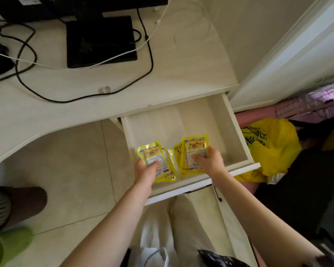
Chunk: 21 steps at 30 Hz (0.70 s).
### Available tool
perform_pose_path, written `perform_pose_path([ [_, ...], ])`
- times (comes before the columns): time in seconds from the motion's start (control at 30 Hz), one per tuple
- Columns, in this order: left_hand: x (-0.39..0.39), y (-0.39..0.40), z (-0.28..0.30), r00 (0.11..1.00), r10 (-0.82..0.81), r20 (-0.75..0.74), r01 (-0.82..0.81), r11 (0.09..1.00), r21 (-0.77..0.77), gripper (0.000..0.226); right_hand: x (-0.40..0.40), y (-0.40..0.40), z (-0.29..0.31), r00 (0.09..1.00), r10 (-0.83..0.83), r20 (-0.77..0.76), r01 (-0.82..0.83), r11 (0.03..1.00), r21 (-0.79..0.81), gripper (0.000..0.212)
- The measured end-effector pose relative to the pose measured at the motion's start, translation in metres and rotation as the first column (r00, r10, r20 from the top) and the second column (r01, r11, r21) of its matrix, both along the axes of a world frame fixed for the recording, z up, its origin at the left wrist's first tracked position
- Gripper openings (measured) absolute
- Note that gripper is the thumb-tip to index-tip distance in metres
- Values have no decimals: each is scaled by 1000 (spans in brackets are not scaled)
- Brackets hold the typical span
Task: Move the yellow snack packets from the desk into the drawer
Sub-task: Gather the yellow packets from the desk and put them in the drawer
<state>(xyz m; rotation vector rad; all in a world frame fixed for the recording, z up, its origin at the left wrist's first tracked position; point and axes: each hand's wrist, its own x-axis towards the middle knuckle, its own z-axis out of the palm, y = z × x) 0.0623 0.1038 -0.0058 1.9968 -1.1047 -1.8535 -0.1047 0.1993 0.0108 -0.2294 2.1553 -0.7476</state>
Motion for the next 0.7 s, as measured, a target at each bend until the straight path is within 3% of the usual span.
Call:
perform_pose_path([
  [0.2, -18, -2, -32, 990, -37, 133, 38, 999, -5, 18, -24, -22, -48, 982, 142, 127, -149, 987, 55, 23],
  [0.4, -23, -2, -62, 977, 34, 210, -55, 994, 97, 13, -40, -29, -84, 931, 227, 287, -249, 968, 43, 24],
  [0.7, -17, 1, -92, 942, -105, 320, 51, 984, 172, 23, -63, -15, -113, 936, 265, 231, -320, 915, 245, 15],
])
